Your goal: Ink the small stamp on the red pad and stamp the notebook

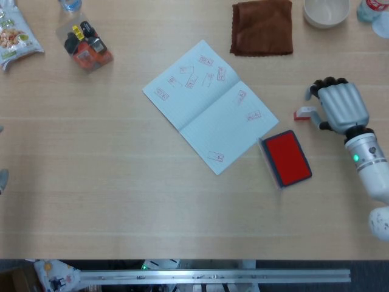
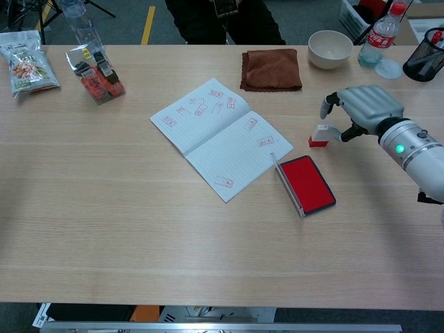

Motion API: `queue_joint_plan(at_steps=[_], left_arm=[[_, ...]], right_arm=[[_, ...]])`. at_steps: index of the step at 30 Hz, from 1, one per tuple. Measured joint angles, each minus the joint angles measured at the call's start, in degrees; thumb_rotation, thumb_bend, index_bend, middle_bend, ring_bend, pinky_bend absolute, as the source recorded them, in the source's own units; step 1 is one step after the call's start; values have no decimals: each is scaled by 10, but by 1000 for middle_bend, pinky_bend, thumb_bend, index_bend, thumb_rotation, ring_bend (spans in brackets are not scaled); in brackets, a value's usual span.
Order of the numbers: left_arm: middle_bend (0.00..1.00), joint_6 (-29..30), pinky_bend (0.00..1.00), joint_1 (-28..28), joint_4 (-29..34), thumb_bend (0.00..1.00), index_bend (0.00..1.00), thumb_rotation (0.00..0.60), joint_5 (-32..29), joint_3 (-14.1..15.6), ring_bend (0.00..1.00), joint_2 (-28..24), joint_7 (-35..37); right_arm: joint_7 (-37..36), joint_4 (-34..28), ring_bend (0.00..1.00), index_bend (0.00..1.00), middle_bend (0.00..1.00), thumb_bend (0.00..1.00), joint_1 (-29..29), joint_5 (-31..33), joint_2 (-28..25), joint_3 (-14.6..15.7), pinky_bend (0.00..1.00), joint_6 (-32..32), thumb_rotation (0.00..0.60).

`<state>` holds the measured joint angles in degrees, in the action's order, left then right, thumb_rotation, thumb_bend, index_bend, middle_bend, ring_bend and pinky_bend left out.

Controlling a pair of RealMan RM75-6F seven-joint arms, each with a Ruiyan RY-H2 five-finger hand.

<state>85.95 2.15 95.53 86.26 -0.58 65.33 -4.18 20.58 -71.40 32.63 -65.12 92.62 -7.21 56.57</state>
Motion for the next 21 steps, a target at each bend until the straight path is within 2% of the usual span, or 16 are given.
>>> queue_joint_plan(at_steps=[10,17,21], left_arm=[[129,-4,51,5,1,291,176,600,-5,-5,115,2,-4],[129,-1,51,9,-3,291,176,600,-6,-12,115,10,-5],[129,4,51,9,-5,291,176,600,-6,-16,115,14,-6]], right_arm=[[8,-110,264,408,371,357,-23,-21,-77,-5,314,59,600],[39,-186,299,485,422,391,-73,-45,-135,-1,313,166,600],[50,-223,307,490,428,392,-111,-62,-166,8,313,218,600]])
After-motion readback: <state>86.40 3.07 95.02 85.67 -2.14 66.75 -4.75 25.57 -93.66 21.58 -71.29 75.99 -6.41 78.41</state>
